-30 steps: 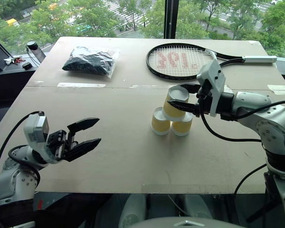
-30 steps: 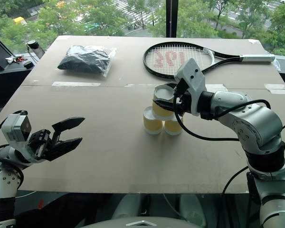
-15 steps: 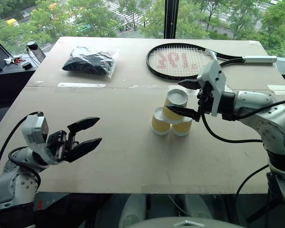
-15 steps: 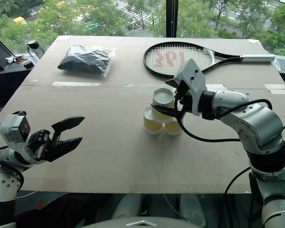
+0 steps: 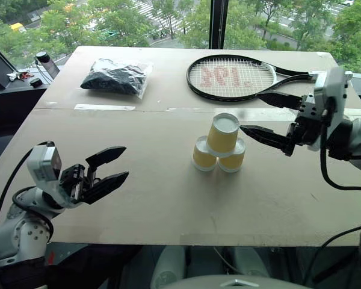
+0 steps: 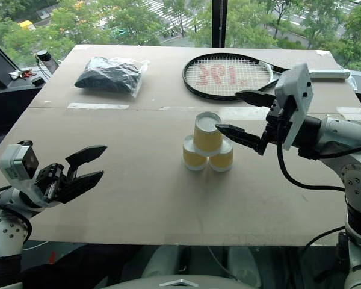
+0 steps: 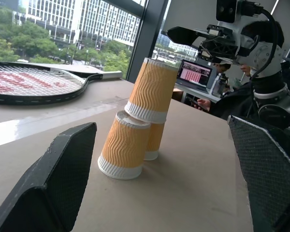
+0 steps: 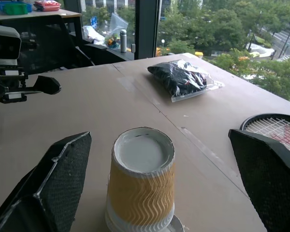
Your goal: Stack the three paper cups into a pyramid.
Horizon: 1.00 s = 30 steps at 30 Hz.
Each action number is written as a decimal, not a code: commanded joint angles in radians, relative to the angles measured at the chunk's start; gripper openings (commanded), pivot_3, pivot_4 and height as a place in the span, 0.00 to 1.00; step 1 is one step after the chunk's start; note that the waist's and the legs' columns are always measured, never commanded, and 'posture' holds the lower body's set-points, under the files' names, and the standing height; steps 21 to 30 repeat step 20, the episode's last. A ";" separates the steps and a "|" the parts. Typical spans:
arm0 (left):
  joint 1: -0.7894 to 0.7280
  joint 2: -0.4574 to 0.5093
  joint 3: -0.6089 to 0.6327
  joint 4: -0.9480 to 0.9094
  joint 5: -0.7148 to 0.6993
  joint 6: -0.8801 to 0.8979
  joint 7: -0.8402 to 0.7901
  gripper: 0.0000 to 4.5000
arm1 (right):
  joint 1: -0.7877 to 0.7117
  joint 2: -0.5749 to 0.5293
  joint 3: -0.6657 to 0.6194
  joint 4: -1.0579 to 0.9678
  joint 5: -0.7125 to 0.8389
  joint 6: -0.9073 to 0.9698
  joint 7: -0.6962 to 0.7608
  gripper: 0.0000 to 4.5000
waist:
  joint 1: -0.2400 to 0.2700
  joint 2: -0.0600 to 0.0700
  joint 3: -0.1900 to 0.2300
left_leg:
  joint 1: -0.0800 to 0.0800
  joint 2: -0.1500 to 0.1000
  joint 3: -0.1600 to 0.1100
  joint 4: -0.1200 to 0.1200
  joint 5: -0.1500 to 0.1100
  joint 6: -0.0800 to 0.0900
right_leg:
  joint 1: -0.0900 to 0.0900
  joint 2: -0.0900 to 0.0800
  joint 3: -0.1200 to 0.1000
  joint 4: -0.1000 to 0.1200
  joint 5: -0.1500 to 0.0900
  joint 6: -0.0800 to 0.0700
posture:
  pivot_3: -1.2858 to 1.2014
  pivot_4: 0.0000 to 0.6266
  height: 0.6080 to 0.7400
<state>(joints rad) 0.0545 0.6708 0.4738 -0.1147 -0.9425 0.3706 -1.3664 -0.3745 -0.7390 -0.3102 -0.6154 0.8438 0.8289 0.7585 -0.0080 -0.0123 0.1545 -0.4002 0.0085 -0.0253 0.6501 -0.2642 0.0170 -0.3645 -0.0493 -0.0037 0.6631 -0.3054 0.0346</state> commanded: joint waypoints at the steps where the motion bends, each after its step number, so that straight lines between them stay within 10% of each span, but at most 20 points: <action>1: 0.014 -0.002 0.020 -0.032 -0.002 0.002 0.030 1.00 | 0.177 -0.038 -0.127 -0.029 -0.042 -0.148 0.134 1.00 | 0.003 0.000 0.000 | 0.000 0.000 0.000 0.000 0.000 0.000 | 0.000 0.000 0.000 0.000 0.000 0.000 | 0.52 0.24 1.00; 12: 0.149 0.005 -0.014 -0.134 0.132 -0.009 0.175 1.00 | 0.631 -0.066 -0.281 0.208 -0.231 -0.520 0.445 1.00 | -0.002 0.000 0.000 | 0.004 0.000 0.001 0.001 0.000 0.001 | 0.004 0.001 0.001 0.000 0.000 0.000 | 0.52 0.24 1.00; 30: 0.179 0.013 -0.045 -0.138 0.234 -0.034 0.229 1.00 | 0.703 -0.063 -0.256 0.308 -0.299 -0.630 0.475 1.00 | -0.002 0.000 0.000 | 0.004 0.000 0.000 0.001 0.000 0.001 | 0.005 0.001 0.001 0.001 0.000 0.000 | 0.52 0.24 1.00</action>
